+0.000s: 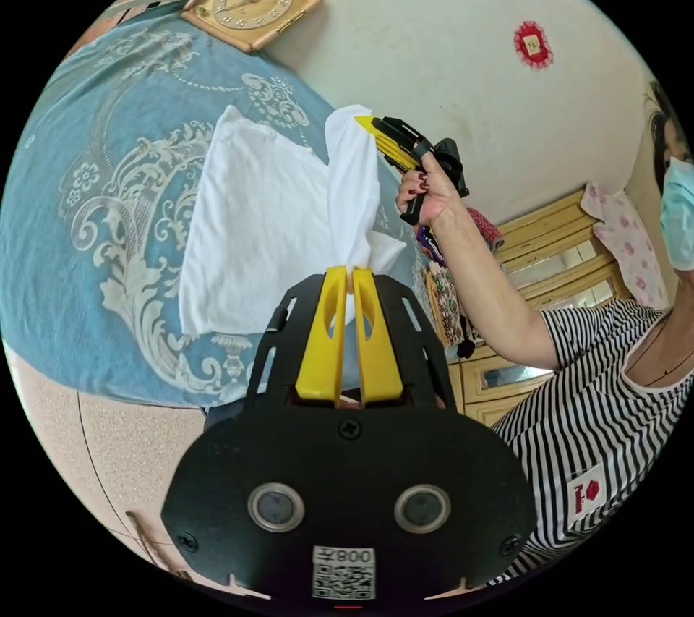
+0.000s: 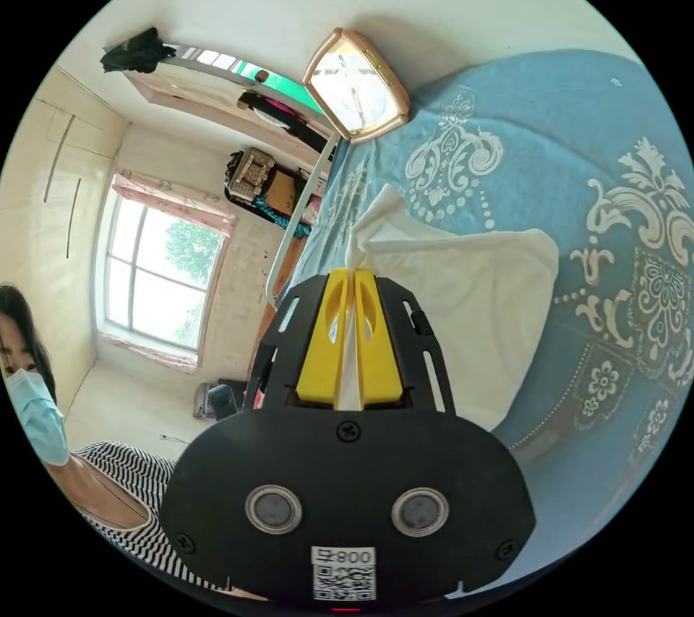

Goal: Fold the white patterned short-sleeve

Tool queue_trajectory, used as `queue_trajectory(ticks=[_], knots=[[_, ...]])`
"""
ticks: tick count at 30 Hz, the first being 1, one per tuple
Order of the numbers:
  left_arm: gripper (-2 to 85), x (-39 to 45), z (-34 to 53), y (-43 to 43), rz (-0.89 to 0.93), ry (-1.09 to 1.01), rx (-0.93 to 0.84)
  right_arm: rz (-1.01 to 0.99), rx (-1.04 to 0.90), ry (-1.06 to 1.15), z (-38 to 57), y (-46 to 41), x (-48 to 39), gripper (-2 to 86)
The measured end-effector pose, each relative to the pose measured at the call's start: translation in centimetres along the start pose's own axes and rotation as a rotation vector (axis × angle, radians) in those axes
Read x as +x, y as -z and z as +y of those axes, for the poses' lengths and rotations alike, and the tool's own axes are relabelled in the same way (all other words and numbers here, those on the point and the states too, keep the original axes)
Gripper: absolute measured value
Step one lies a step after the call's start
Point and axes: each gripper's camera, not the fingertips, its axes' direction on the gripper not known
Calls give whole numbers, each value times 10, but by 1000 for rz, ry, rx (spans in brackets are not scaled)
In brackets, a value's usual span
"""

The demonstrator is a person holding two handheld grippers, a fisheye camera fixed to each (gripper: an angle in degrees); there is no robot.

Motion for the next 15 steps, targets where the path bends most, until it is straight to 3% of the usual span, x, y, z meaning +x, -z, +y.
queue_trajectory(ticks=[15], knots=[[15, -162, 110, -32, 26, 200, 22, 167, -208, 24, -67, -131, -121, 10]])
